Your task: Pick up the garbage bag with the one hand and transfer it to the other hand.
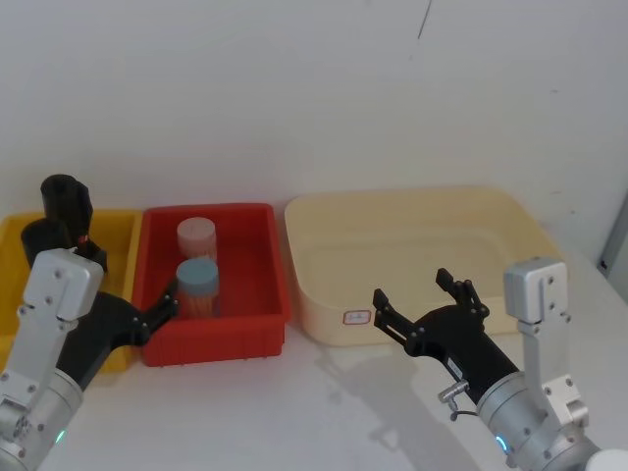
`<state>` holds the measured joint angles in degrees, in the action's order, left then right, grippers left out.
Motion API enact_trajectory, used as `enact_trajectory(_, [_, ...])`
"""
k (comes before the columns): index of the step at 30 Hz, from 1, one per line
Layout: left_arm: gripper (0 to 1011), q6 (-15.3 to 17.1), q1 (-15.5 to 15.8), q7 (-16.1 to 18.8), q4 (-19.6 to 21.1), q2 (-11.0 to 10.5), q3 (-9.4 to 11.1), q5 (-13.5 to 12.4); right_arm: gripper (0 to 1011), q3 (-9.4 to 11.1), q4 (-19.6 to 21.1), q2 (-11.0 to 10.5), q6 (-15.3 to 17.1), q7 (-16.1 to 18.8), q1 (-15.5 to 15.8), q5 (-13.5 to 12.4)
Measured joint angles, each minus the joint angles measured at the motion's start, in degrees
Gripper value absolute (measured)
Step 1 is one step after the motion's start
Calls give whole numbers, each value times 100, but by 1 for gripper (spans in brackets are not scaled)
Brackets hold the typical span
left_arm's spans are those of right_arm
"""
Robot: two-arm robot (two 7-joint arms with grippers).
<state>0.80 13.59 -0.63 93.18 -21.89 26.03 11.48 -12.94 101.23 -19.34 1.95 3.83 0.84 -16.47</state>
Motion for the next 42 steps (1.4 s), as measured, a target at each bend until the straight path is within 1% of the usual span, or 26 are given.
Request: enact_trajectory(42, [1001,0,0,0,0,0,0,0,1000,0,0,0,0,0,0,0])
